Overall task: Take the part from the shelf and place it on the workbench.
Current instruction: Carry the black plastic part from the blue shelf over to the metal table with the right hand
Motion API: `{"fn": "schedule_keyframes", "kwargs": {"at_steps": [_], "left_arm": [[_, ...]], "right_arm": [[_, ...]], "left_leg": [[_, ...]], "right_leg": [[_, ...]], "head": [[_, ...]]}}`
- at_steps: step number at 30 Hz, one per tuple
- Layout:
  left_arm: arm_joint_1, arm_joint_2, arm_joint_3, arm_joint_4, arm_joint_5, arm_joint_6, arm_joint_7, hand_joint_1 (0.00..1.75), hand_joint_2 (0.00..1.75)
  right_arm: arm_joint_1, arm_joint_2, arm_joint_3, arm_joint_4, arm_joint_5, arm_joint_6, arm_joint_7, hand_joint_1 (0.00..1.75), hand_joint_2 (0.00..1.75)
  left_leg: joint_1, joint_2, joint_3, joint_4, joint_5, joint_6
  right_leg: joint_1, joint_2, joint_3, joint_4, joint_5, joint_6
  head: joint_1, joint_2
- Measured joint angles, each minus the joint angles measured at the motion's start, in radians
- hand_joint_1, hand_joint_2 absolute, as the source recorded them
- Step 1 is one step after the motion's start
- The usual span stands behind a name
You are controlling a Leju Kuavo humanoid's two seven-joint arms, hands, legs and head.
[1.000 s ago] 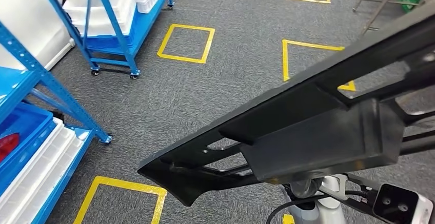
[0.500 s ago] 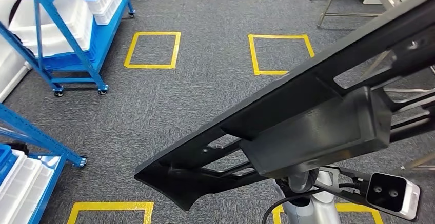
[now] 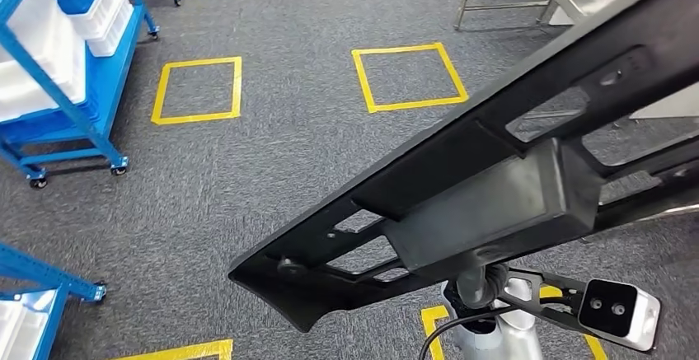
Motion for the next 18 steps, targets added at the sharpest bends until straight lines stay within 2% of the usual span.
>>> {"fn": "schedule_keyframes", "kwargs": {"at_steps": [1,2,3,4,5,7,8,9,10,11,12,14,15,16,18], "left_arm": [[0.000,-0.002,0.000,0.000,0.004,-0.004,-0.004,0.00,0.00],[-0.002,-0.003,0.000,0.000,0.008,-0.007,-0.009,0.00,0.00],[-0.004,-0.006,0.000,0.000,0.011,-0.010,-0.013,0.00,0.00],[-0.007,-0.008,0.000,0.000,0.013,-0.013,-0.017,0.00,0.00],[-0.009,-0.011,0.001,0.000,0.015,-0.015,-0.020,0.00,0.00],[-0.008,-0.015,0.001,0.000,0.018,-0.019,-0.025,0.00,0.00],[-0.006,-0.017,0.001,0.000,0.018,-0.019,-0.026,0.00,0.00],[-0.004,-0.019,0.001,0.000,0.019,-0.021,-0.028,0.00,0.00],[-0.003,-0.022,0.001,0.000,0.019,-0.023,-0.031,0.00,0.00],[-0.003,-0.024,0.001,0.000,0.019,-0.027,-0.034,0.00,0.00],[-0.004,-0.027,0.001,0.000,0.019,-0.031,-0.037,0.00,0.00],[-0.004,-0.036,0.002,0.001,0.024,-0.038,-0.043,0.00,0.00],[-0.004,-0.042,0.004,0.001,0.029,-0.039,-0.043,0.00,0.00],[-0.003,-0.048,0.006,0.001,0.034,-0.038,-0.041,0.00,0.00],[-0.006,-0.065,0.013,0.002,0.045,-0.032,-0.034,0.00,0.00]], "right_arm": [[-0.001,0.000,-0.001,0.000,0.000,-0.005,0.000,1.75,1.75],[-0.001,0.000,-0.001,0.000,-0.001,-0.010,0.000,1.75,1.75],[-0.001,0.000,-0.001,0.000,-0.002,-0.015,0.000,1.75,1.75],[-0.003,0.000,0.000,0.000,-0.003,-0.020,0.000,1.75,1.75],[-0.007,-0.001,0.003,-0.001,-0.003,-0.024,0.000,1.75,1.75],[-0.014,-0.002,0.013,0.000,-0.001,-0.030,0.000,1.75,1.75],[-0.016,-0.003,0.019,0.002,-0.001,-0.033,0.000,1.75,1.75],[-0.015,-0.004,0.023,0.004,0.000,-0.037,0.000,1.75,1.75],[-0.015,-0.006,0.027,0.006,0.000,-0.041,0.001,1.75,1.75],[-0.016,-0.008,0.031,0.009,-0.001,-0.047,0.001,1.75,1.75],[-0.017,-0.010,0.035,0.011,-0.003,-0.054,0.002,1.75,1.75],[-0.021,-0.014,0.043,0.017,-0.010,-0.073,0.008,1.75,1.75],[-0.026,-0.016,0.048,0.020,-0.013,-0.081,0.016,1.75,1.75],[-0.035,-0.020,0.054,0.027,-0.013,-0.087,0.027,1.75,1.75],[-0.067,-0.032,0.069,0.053,-0.005,-0.096,0.052,1.75,1.75]], "left_leg": [[-0.002,0.011,0.002,-0.001,-0.003,-0.005],[-0.003,0.024,0.006,-0.003,-0.005,-0.009],[-0.002,0.026,0.009,-0.002,-0.009,-0.014],[0.000,0.012,0.007,0.008,-0.019,-0.019],[0.001,-0.011,-0.004,0.037,-0.039,-0.022],[0.004,-0.066,-0.061,0.155,-0.100,-0.026],[0.004,-0.078,-0.096,0.223,-0.126,-0.028],[0.004,-0.082,-0.122,0.270,-0.137,-0.030],[0.005,-0.084,-0.133,0.281,-0.126,-0.031],[0.006,-0.086,-0.125,0.254,-0.098,-0.032],[0.010,-0.095,-0.102,0.195,-0.057,-0.033],[0.018,-0.141,-0.052,0.072,-0.003,-0.033],[0.020,-0.158,-0.037,0.037,0.007,-0.030],[0.018,-0.166,-0.033,0.025,0.005,-0.025],[0.014,-0.144,-0.030,0.020,0.010,-0.009]], "right_leg": [[0.005,0.001,0.002,-0.010,-0.003,-0.004],[0.005,0.015,0.001,-0.013,-0.001,-0.010],[0.003,0.028,0.003,-0.018,0.001,-0.014],[-0.001,0.040,0.006,-0.023,0.004,-0.020],[-0.004,0.051,0.008,-0.028,0.007,-0.025],[-0.006,0.075,0.011,-0.032,0.009,-0.032],[-0.006,0.089,0.011,-0.031,0.009,-0.034],[-0.006,0.103,0.011,-0.031,0.008,-0.034],[-0.006,0.117,0.012,-0.030,0.008,-0.034],[-0.008,0.131,0.012,-0.027,0.007,-0.032],[-0.009,0.145,0.013,-0.023,0.006,-0.029],[-0.011,0.169,0.008,-0.009,0.000,-0.018],[-0.012,0.181,0.003,-0.004,-0.001,-0.011],[-0.013,0.192,-0.002,-0.001,0.000,-0.004],[-0.018,0.210,-0.009,-0.002,0.005,0.009]], "head": [[0.000,0.000],[0.000,0.000],[0.000,0.000],[0.000,0.000],[0.000,0.000],[0.000,0.000],[0.000,0.000],[0.000,0.000],[0.000,0.000],[0.000,0.000],[0.000,0.000],[0.000,0.000],[0.000,0.000],[0.000,0.000],[0.000,0.000]]}}
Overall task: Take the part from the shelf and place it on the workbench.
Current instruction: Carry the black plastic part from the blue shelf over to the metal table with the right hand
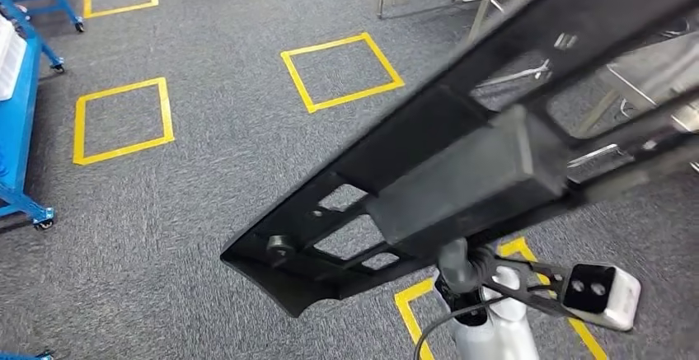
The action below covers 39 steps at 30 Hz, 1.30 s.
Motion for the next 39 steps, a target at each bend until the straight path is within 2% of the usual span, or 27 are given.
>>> {"fn": "schedule_keyframes", "kwargs": {"at_steps": [2,4,6,7,8,9,11,13,15,16,17,19,21,22,23,24,26,28,29,30,31,33,35,36,37,38,39], "left_arm": [[-0.006,-0.016,0.007,0.000,0.004,0.003,0.007,0.00,0.00],[-0.007,-0.026,0.010,0.000,0.004,0.003,0.011,0.00,0.00],[-0.003,-0.033,0.011,0.000,0.002,0.003,0.014,0.00,0.00],[-0.002,-0.035,0.011,0.000,-0.001,0.003,0.018,0.00,0.00],[-0.002,-0.037,0.011,0.000,-0.006,0.004,0.024,0.00,0.00],[-0.002,-0.040,0.011,0.000,-0.011,0.008,0.031,0.00,0.00],[-0.003,-0.046,0.011,0.000,-0.018,0.018,0.045,0.00,0.00],[-0.003,-0.051,0.011,0.000,-0.019,0.024,0.050,0.00,0.00],[-0.004,-0.055,0.011,0.001,-0.021,0.025,0.052,0.00,0.00],[-0.005,-0.056,0.011,0.001,-0.021,0.025,0.053,0.00,0.00],[-0.006,-0.057,0.011,0.001,-0.022,0.025,0.053,0.00,0.00],[-0.005,-0.058,0.010,0.001,-0.024,0.026,0.054,0.00,0.00],[0.001,-0.058,0.010,0.001,-0.026,0.028,0.054,0.00,0.00],[0.003,-0.057,0.011,0.001,-0.026,0.027,0.053,0.00,0.00],[0.003,-0.056,0.011,0.001,-0.027,0.026,0.051,0.00,0.00],[0.003,-0.056,0.011,0.001,-0.028,0.023,0.049,0.00,0.00],[0.000,-0.054,0.010,0.001,-0.032,0.013,0.040,0.00,0.00],[0.000,-0.052,0.007,0.001,-0.043,0.001,0.030,0.00,0.00],[0.000,-0.051,0.004,0.001,-0.050,-0.004,0.025,0.00,0.00],[-0.001,-0.050,0.000,0.001,-0.056,-0.008,0.020,0.00,0.00],[-0.003,-0.049,-0.004,0.001,-0.060,-0.012,0.016,0.00,0.00],[-0.007,-0.047,-0.012,0.001,-0.064,-0.017,0.009,0.00,0.00],[-0.005,-0.044,-0.017,0.001,-0.068,-0.019,0.006,0.00,0.00],[-0.003,-0.042,-0.017,0.001,-0.069,-0.019,0.008,0.00,0.00],[-0.002,-0.041,-0.018,0.001,-0.070,-0.019,0.010,0.00,0.00],[-0.002,-0.040,-0.018,0.001,-0.071,-0.019,0.014,0.00,0.00],[-0.003,-0.040,-0.018,0.001,-0.072,-0.018,0.019,0.00,0.00]], "right_arm": [[-0.043,-0.013,0.016,0.041,0.015,-0.014,0.017,1.75,1.75],[-0.082,-0.021,0.029,0.080,0.022,-0.028,0.023,1.75,1.75],[-0.104,-0.026,0.040,0.110,0.023,-0.035,0.023,1.75,1.75],[-0.110,-0.030,0.045,0.122,0.023,-0.037,0.023,1.75,1.75],[-0.118,-0.033,0.050,0.132,0.024,-0.040,0.024,1.75,1.75],[-0.131,-0.036,0.054,0.142,0.026,-0.044,0.026,1.75,1.75],[-0.170,-0.040,0.065,0.163,0.036,-0.059,0.036,1.75,1.75],[-0.210,-0.041,0.077,0.187,0.048,-0.076,0.045,1.75,1.75],[-0.229,-0.044,0.086,0.206,0.053,-0.084,0.049,1.75,1.75],[-0.234,-0.046,0.088,0.213,0.053,-0.086,0.050,1.75,1.75],[-0.240,-0.047,0.091,0.218,0.053,-0.088,0.050,1.75,1.75],[-0.253,-0.048,0.100,0.229,0.055,-0.089,0.050,1.75,1.75],[-0.260,-0.048,0.112,0.241,0.065,-0.091,0.050,1.75,1.75],[-0.261,-0.048,0.119,0.247,0.074,-0.092,0.049,1.75,1.75],[-0.262,-0.048,0.126,0.252,0.083,-0.095,0.047,1.75,1.75],[-0.264,-0.049,0.134,0.257,0.090,-0.099,0.046,1.75,1.75],[-0.269,-0.049,0.148,0.263,0.097,-0.112,0.044,1.75,1.75],[-0.271,-0.051,0.160,0.267,0.100,-0.127,0.044,1.75,1.75],[-0.270,-0.054,0.166,0.269,0.100,-0.133,0.042,1.75,1.75],[-0.267,-0.059,0.169,0.271,0.098,-0.137,0.039,1.75,1.75],[-0.263,-0.065,0.172,0.274,0.094,-0.139,0.035,1.75,1.75],[-0.259,-0.077,0.173,0.278,0.086,-0.141,0.026,1.75,1.75],[-0.254,-0.081,0.173,0.283,0.084,-0.140,0.022,1.75,1.75],[-0.249,-0.082,0.173,0.286,0.084,-0.140,0.021,1.75,1.75],[-0.244,-0.083,0.173,0.289,0.083,-0.139,0.020,1.75,1.75],[-0.239,-0.084,0.173,0.292,0.083,-0.139,0.020,1.75,1.75],[-0.236,-0.085,0.174,0.294,0.083,-0.138,0.020,1.75,1.75]], "left_leg": [[-0.001,0.023,0.003,-0.006,0.006,0.016],[-0.004,0.046,0.003,-0.009,0.008,0.025],[-0.008,0.071,0.002,-0.009,0.007,0.028],[-0.010,0.083,0.002,-0.009,0.006,0.029],[-0.011,0.094,0.003,-0.009,0.004,0.029],[-0.013,0.105,0.006,-0.009,0.002,0.028],[-0.017,0.125,0.012,-0.009,-0.003,0.024],[-0.021,0.145,0.016,-0.009,-0.009,0.016],[-0.023,0.164,0.020,-0.013,-0.014,0.008],[-0.022,0.158,0.021,-0.009,-0.019,0.004],[-0.021,0.139,0.016,0.009,-0.033,0.000],[-0.016,0.085,-0.027,0.104,-0.083,-0.007],[-0.014,0.063,-0.095,0.230,-0.130,-0.012],[-0.013,0.061,-0.117,0.261,-0.129,-0.014],[-0.012,0.060,-0.122,0.254,-0.108,-0.015],[-0.009,0.056,-0.109,0.210,-0.070,-0.017],[-0.002,0.018,-0.058,0.079,0.001,-0.019],[0.001,-0.020,-0.029,0.010,0.019,-0.014],[0.000,-0.025,-0.025,0.006,0.014,-0.009],[-0.001,-0.016,-0.024,0.004,0.016,-0.002],[-0.002,-0.006,-0.022,0.000,0.018,0.005],[-0.001,0.016,-0.018,-0.008,0.021,0.020],[-0.005,0.043,-0.015,-0.010,0.019,0.028],[-0.007,0.057,-0.014,-0.010,0.017,0.030],[-0.008,0.071,-0.013,-0.010,0.015,0.031],[-0.009,0.084,-0.012,-0.010,0.013,0.031],[-0.010,0.095,-0.009,-0.010,0.010,0.030]], "right_leg": [[0.001,-0.034,-0.017,0.031,-0.018,0.009],[0.003,-0.097,-0.068,0.138,-0.074,0.015],[0.002,-0.123,-0.129,0.262,-0.119,0.018],[0.002,-0.127,-0.139,0.283,-0.118,0.017],[0.003,-0.130,-0.131,0.266,-0.099,0.015],[0.005,-0.137,-0.102,0.210,-0.067,0.009],[0.018,-0.183,-0.030,0.068,-0.016,-0.008],[0.033,-0.212,0.003,-0.002,-0.004,-0.022],[0.033,-0.191,0.006,-0.011,-0.004,-0.028],[0.030,-0.180,0.010,-0.018,-0.001,-0.031],[0.026,-0.169,0.015,-0.025,0.002,-0.035],[0.021,-0.146,0.022,-0.033,0.005,-0.042],[0.020,-0.118,0.022,-0.033,0.004,-0.045],[0.020,-0.103,0.023,-0.032,0.004,-0.045],[0.019,-0.088,0.024,-0.030,0.002,-0.044],[0.017,-0.073,0.024,-0.026,0.000,-0.041],[0.015,-0.047,0.023,-0.014,-0.007,-0.032],[0.011,-0.026,0.015,-0.004,-0.011,-0.020],[0.010,-0.015,0.010,-0.003,-0.010,-0.013],[0.008,-0.006,0.007,-0.004,-0.008,-0.007],[0.007,-0.012,0.005,-0.002,-0.010,-0.001],[0.009,-0.062,-0.017,0.043,-0.037,0.008],[0.007,-0.113,-0.078,0.162,-0.093,0.016],[0.004,-0.121,-0.112,0.225,-0.116,0.018],[0.002,-0.124,-0.135,0.263,-0.122,0.020],[0.002,-0.127,-0.139,0.267,-0.111,0.019],[0.002,-0.132,-0.122,0.231,-0.084,0.017]], "head": [[0.000,0.000],[0.000,0.000],[0.000,0.000],[0.000,0.000],[0.000,0.000],[0.000,0.000],[0.000,0.000],[0.000,0.000],[0.000,0.000],[0.000,0.000],[0.000,0.000],[0.000,0.000],[0.000,0.000],[0.000,0.000],[0.000,0.000],[0.000,0.000],[0.000,0.000],[0.000,0.000],[0.000,0.000],[0.000,0.000],[0.000,0.000],[0.000,0.000],[0.000,0.000],[0.000,0.000],[0.000,0.000],[0.000,0.000],[0.000,0.000]]}}
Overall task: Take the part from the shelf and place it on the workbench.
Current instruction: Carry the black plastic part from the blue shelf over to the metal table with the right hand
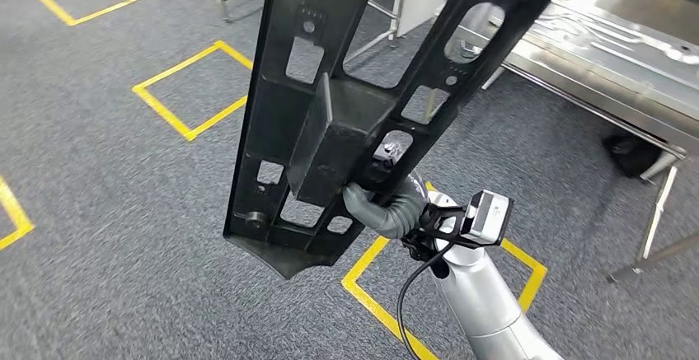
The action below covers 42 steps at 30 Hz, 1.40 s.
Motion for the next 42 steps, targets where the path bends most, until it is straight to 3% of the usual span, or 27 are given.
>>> {"fn": "schedule_keyframes", "kwargs": {"at_steps": [2,4,5,7,9,11,13,14,15,16,18,20,22,24,26,28,29,30,31,33,35,37,38,40,42], "left_arm": [[-0.001,0.000,-0.001,0.000,-0.004,0.003,0.011,0.00,0.00],[-0.002,0.002,-0.003,0.000,-0.008,0.006,0.019,0.00,0.00],[-0.002,0.003,-0.004,0.000,-0.008,0.007,0.021,0.00,0.00],[-0.005,0.008,-0.006,0.000,-0.008,0.008,0.024,0.00,0.00],[-0.008,0.012,-0.008,0.000,-0.008,0.006,0.025,0.00,0.00],[-0.006,0.015,-0.010,0.000,-0.008,0.005,0.026,0.00,0.00],[0.000,0.020,-0.012,0.000,-0.008,0.005,0.026,0.00,0.00],[0.002,0.022,-0.012,0.000,-0.008,0.005,0.027,0.00,0.00],[0.003,0.024,-0.013,0.000,-0.008,0.004,0.027,0.00,0.00],[0.003,0.025,-0.014,0.000,-0.008,0.004,0.027,0.00,0.00],[0.003,0.026,-0.015,0.000,-0.008,0.003,0.027,0.00,0.00],[0.003,0.027,-0.015,0.000,-0.008,0.003,0.027,0.00,0.00],[0.001,0.027,-0.015,0.000,-0.008,0.003,0.028,0.00,0.00],[-0.002,0.027,-0.016,0.000,-0.008,0.003,0.027,0.00,0.00],[-0.001,0.027,-0.016,0.000,-0.008,0.002,0.027,0.00,0.00],[0.003,0.028,-0.016,0.000,-0.008,0.002,0.028,0.00,0.00],[0.003,0.029,-0.016,0.000,-0.008,0.002,0.028,0.00,0.00],[0.003,0.029,-0.016,0.000,-0.008,0.002,0.028,0.00,0.00],[0.002,0.029,-0.016,0.000,-0.007,0.003,0.027,0.00,0.00],[0.001,0.028,-0.015,0.000,0.003,0.007,0.026,0.00,0.00],[0.000,0.027,-0.013,0.000,0.018,0.014,0.024,0.00,0.00],[-0.003,0.026,-0.009,0.000,0.026,0.017,0.023,0.00,0.00],[-0.005,0.027,-0.007,0.000,0.028,0.018,0.022,0.00,0.00],[-0.009,0.026,-0.004,0.000,0.031,0.016,0.020,0.00,0.00],[-0.006,0.026,0.000,0.000,0.034,0.012,0.016,0.00,0.00]], "right_arm": [[-0.001,0.000,0.001,0.002,0.000,0.000,0.000,1.75,1.75],[-0.006,0.002,0.001,0.002,-0.001,-0.002,0.000,1.75,1.75],[-0.008,0.003,0.001,0.002,-0.002,-0.003,0.001,1.75,1.75],[-0.010,0.004,0.001,0.000,-0.004,-0.005,0.009,1.75,1.75],[-0.014,0.008,0.002,-0.004,-0.007,-0.007,0.019,1.75,1.75],[-0.019,0.015,0.002,-0.006,-0.009,-0.009,0.023,1.75,1.75],[-0.018,0.019,0.002,-0.003,-0.010,-0.009,0.025,1.75,1.75],[-0.017,0.019,0.002,-0.001,-0.012,-0.008,0.026,1.75,1.75],[-0.016,0.019,0.002,0.001,-0.013,-0.008,0.026,1.75,1.75],[-0.016,0.019,0.002,0.002,-0.014,-0.007,0.026,1.75,1.75],[-0.018,0.019,0.002,0.002,-0.014,-0.006,0.026,1.75,1.75],[-0.018,0.020,0.002,0.002,-0.014,-0.006,0.026,1.75,1.75],[-0.018,0.021,0.002,0.002,-0.014,-0.006,0.026,1.75,1.75],[-0.018,0.019,0.002,0.002,-0.014,-0.007,0.026,1.75,1.75],[-0.019,0.018,0.001,0.002,-0.015,-0.007,0.026,1.75,1.75],[-0.017,0.018,0.001,0.004,-0.015,-0.008,0.026,1.75,1.75],[-0.015,0.017,0.001,0.005,-0.015,-0.008,0.026,1.75,1.75],[-0.014,0.017,0.001,0.006,-0.015,-0.008,0.026,1.75,1.75],[-0.014,0.017,0.001,0.007,-0.016,-0.007,0.026,1.75,1.75],[-0.019,0.018,0.002,0.008,-0.024,0.004,0.026,1.75,1.75],[-0.027,0.026,0.002,0.010,-0.036,0.017,0.025,1.75,1.75],[-0.031,0.033,0.002,0.013,-0.043,0.021,0.025,1.75,1.75],[-0.031,0.035,0.002,0.015,-0.044,0.022,0.025,1.75,1.75],[-0.034,0.041,0.002,0.018,-0.046,0.024,0.025,1.75,1.75],[-0.037,0.048,0.002,0.022,-0.048,0.025,0.025,1.75,1.75]], "left_leg": [[-0.003,0.021,0.010,0.000,-0.007,-0.004],[-0.006,0.039,0.018,-0.001,-0.015,-0.013],[-0.008,0.048,0.020,-0.002,-0.017,-0.018],[-0.007,0.061,0.027,-0.004,-0.024,-0.027],[-0.005,0.031,0.017,0.031,-0.049,-0.036],[-0.002,-0.018,-0.037,0.144,-0.105,-0.043],[0.000,-0.033,-0.102,0.262,-0.142,-0.048],[0.000,-0.035,-0.116,0.278,-0.134,-0.050],[0.002,-0.037,-0.111,0.253,-0.106,-0.052],[0.005,-0.044,-0.089,0.194,-0.065,-0.054],[0.012,-0.084,-0.036,0.069,-0.010,-0.054],[0.014,-0.108,-0.013,0.017,-0.002,-0.045],[0.011,-0.090,-0.011,0.012,0.000,-0.029],[0.012,-0.070,-0.008,0.006,0.004,-0.015],[0.010,-0.047,-0.005,0.003,0.003,-0.006],[0.007,-0.021,-0.005,0.003,0.000,-0.003],[0.006,-0.008,-0.004,0.003,-0.001,-0.002],[0.005,0.003,-0.001,0.003,-0.004,-0.003],[0.005,0.014,0.003,0.003,-0.007,-0.004],[0.001,0.034,0.013,0.003,-0.014,-0.009],[-0.002,0.053,0.019,0.003,-0.022,-0.018],[-0.004,0.076,0.027,-0.001,-0.027,-0.028],[-0.002,0.075,0.030,0.001,-0.031,-0.032],[0.000,0.033,0.013,0.049,-0.064,-0.039],[0.004,-0.021,-0.049,0.175,-0.123,-0.044]], "right_leg": [[0.009,-0.034,0.072,-0.138,0.062,-0.013],[0.022,-0.064,0.120,-0.230,0.086,-0.027],[0.027,-0.065,0.123,-0.240,0.083,-0.031],[0.025,-0.042,0.127,-0.248,0.086,-0.038],[0.017,-0.022,0.137,-0.261,0.091,-0.047],[0.012,-0.001,0.142,-0.266,0.092,-0.053],[0.012,0.025,0.143,-0.265,0.091,-0.055],[0.011,0.039,0.143,-0.264,0.090,-0.054],[0.010,0.054,0.144,-0.261,0.089,-0.053],[0.007,0.068,0.144,-0.256,0.087,-0.049],[0.005,0.093,0.139,-0.242,0.080,-0.038],[0.003,0.115,0.129,-0.234,0.079,-0.026],[0.001,0.127,0.124,-0.236,0.081,-0.015],[0.004,0.086,0.110,-0.207,0.062,-0.006],[0.005,0.027,0.060,-0.100,0.006,0.000],[0.001,0.008,-0.005,0.027,-0.042,0.004],[0.000,0.006,-0.019,0.052,-0.042,0.004],[0.000,0.003,-0.012,0.037,-0.025,0.002],[0.002,-0.005,0.016,-0.018,0.008,-0.002],[0.014,-0.048,0.092,-0.162,0.066,-0.017],[0.027,-0.074,0.128,-0.235,0.081,-0.029],[0.029,-0.054,0.128,-0.242,0.080,-0.035],[0.026,-0.042,0.132,-0.248,0.082,-0.038],[0.017,-0.020,0.141,-0.260,0.087,-0.047],[0.013,0.004,0.145,-0.262,0.088,-0.052]], "head": [[0.000,0.000],[0.000,0.000],[0.000,0.000],[0.000,0.000],[0.000,0.000],[0.000,0.000],[0.000,0.000],[0.000,0.000],[0.000,0.000],[0.000,0.000],[0.000,0.000],[0.000,0.000],[0.000,0.000],[0.000,0.000],[0.000,0.000],[0.000,0.000],[0.000,0.000],[0.000,0.000],[0.000,0.000],[0.000,0.000],[0.000,0.000],[0.000,0.000],[0.000,0.000],[0.000,0.000],[0.000,0.000]]}}
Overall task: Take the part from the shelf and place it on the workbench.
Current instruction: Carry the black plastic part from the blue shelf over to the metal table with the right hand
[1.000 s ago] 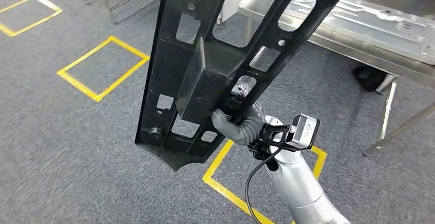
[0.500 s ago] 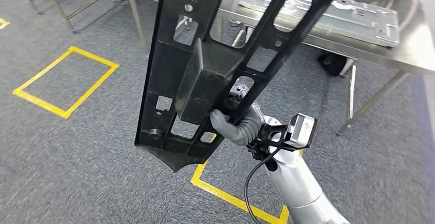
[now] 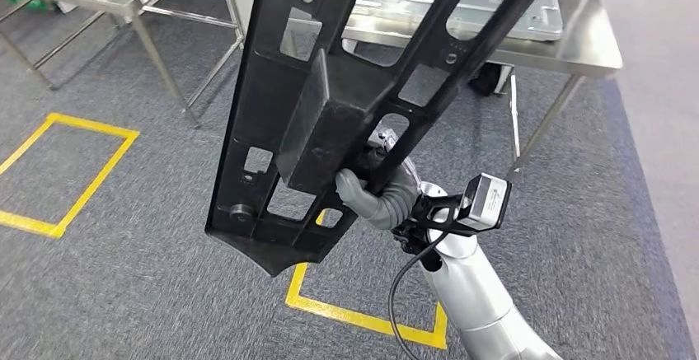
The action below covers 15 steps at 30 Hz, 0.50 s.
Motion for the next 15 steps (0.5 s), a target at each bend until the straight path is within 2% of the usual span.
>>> {"fn": "schedule_keyframes", "kwargs": {"at_steps": [1,2,3,4,5,6,7,8,9,10,11,12,13,15], "left_arm": [[0.003,0.000,0.002,0.000,0.001,-0.002,-0.002,0.00,0.00],[0.005,0.000,0.004,0.000,0.002,-0.004,-0.004,0.00,0.00],[0.007,0.000,0.005,0.000,0.004,-0.006,-0.006,0.00,0.00],[0.006,0.000,0.005,0.000,0.005,-0.009,-0.007,0.00,0.00],[0.006,0.000,0.005,0.000,0.006,-0.012,-0.008,0.00,0.00],[0.005,0.000,0.005,0.000,0.007,-0.015,-0.009,0.00,0.00],[0.004,0.000,0.005,0.000,0.008,-0.017,-0.010,0.00,0.00],[0.004,0.000,0.005,0.000,0.008,-0.019,-0.012,0.00,0.00],[0.004,0.000,0.006,0.000,0.008,-0.021,-0.012,0.00,0.00],[0.003,-0.001,0.006,0.000,0.008,-0.023,-0.013,0.00,0.00],[0.001,-0.002,0.006,0.000,0.008,-0.025,-0.013,0.00,0.00],[-0.001,-0.003,0.006,0.000,0.008,-0.026,-0.014,0.00,0.00],[-0.003,-0.004,0.006,0.000,0.008,-0.027,-0.014,0.00,0.00],[0.000,-0.004,0.007,0.000,0.009,-0.028,-0.014,0.00,0.00]], "right_arm": [[0.000,0.002,0.000,0.002,0.000,0.001,0.000,1.75,1.75],[0.001,0.003,0.001,0.004,0.000,0.002,0.001,1.75,1.75],[0.002,0.003,0.001,0.006,0.000,0.003,0.001,1.75,1.75],[0.002,0.003,0.002,0.007,0.000,0.003,0.001,1.75,1.75],[0.002,0.003,0.002,0.007,0.001,0.003,0.002,1.75,1.75],[0.001,0.003,0.003,0.007,0.001,0.003,0.002,1.75,1.75],[0.001,0.004,0.003,0.007,0.002,0.003,0.002,1.75,1.75],[0.001,0.004,0.003,0.007,0.002,0.004,0.002,1.75,1.75],[0.001,0.005,0.004,0.007,0.003,0.004,0.002,1.75,1.75],[0.002,0.005,0.004,0.007,0.003,0.004,0.003,1.75,1.75],[0.003,0.004,0.004,0.007,0.003,0.004,0.003,1.75,1.75],[0.003,0.004,0.004,0.007,0.003,0.004,0.003,1.75,1.75],[0.002,0.003,0.004,0.007,0.003,0.003,0.003,1.75,1.75],[0.002,0.003,0.004,0.007,0.002,0.002,0.002,1.75,1.75]], "left_leg": [[0.000,-0.009,-0.035,0.063,-0.020,-0.002],[0.001,-0.013,-0.060,0.099,-0.022,-0.004],[0.001,-0.015,-0.068,0.097,-0.003,-0.005],[0.002,-0.018,-0.057,0.056,0.033,-0.005],[0.004,-0.029,-0.033,-0.013,0.077,-0.004],[0.006,-0.048,-0.006,-0.078,0.106,-0.003],[0.008,-0.065,0.015,-0.127,0.123,0.000],[0.008,-0.077,0.027,-0.153,0.127,0.004],[0.006,-0.078,0.031,-0.158,0.122,0.010],[0.006,-0.070,0.032,-0.160,0.125,0.018],[0.007,-0.060,0.034,-0.164,0.127,0.025],[0.008,-0.050,0.036,-0.168,0.129,0.032],[0.009,-0.039,0.037,-0.172,0.131,0.038],[0.007,-0.018,0.039,-0.175,0.130,0.045]], "right_leg": [[0.000,0.015,0.000,0.001,-0.001,-0.001],[0.000,0.030,0.000,0.002,-0.001,-0.001],[-0.001,0.045,0.001,0.005,-0.002,0.000],[-0.002,0.060,0.002,0.008,-0.004,0.002],[-0.004,0.074,0.002,0.013,-0.008,0.006],[-0.004,0.087,0.001,0.019,-0.012,0.011],[-0.004,0.098,-0.002,0.024,-0.014,0.016],[-0.005,0.109,-0.005,0.027,-0.015,0.021],[-0.006,0.119,-0.009,0.027,-0.014,0.027],[-0.008,0.128,-0.011,0.025,-0.012,0.034],[-0.008,0.127,-0.012,0.026,-0.013,0.039],[-0.006,0.109,-0.017,0.036,-0.021,0.045],[-0.005,0.081,-0.031,0.066,-0.039,0.050],[-0.007,0.021,-0.089,0.184,-0.098,0.060]], "head": [[0.000,0.000],[0.000,0.000],[0.000,0.000],[0.000,0.000],[0.000,0.000],[0.000,0.000],[0.000,0.000],[0.000,0.000],[0.000,0.000],[0.000,0.000],[0.000,0.000],[0.000,0.000],[0.000,0.000],[0.000,0.000]]}}
